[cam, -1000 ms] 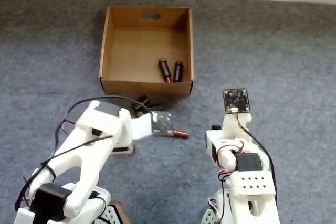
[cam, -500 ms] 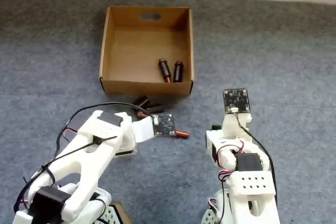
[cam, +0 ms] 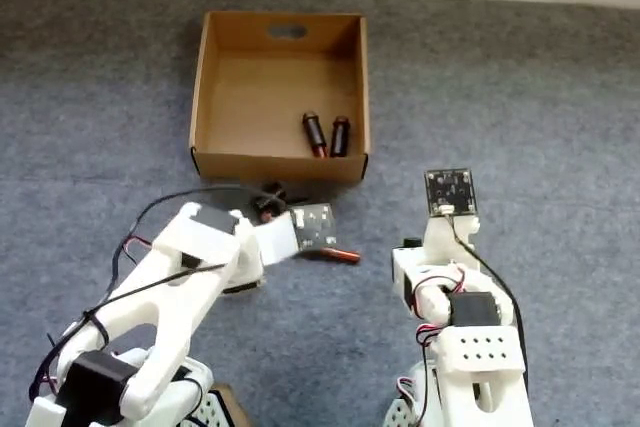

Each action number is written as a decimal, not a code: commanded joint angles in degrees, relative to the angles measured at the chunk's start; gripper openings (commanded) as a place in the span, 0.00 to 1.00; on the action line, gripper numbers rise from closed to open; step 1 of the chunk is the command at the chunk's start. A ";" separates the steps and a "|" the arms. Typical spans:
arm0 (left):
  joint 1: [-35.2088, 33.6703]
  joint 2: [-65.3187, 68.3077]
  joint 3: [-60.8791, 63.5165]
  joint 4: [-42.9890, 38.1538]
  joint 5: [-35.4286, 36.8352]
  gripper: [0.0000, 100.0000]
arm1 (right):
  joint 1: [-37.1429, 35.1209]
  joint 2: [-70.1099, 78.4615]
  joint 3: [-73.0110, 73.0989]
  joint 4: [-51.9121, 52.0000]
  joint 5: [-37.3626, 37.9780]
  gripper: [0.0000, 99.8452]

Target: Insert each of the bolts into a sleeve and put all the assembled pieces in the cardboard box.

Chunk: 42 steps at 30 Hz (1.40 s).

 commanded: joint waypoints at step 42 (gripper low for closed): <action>0.48 -38.81 -9.01 -19.25 51.87 0.01 | -8.92 -1.01 -16.57 -9.89 -0.79 0.01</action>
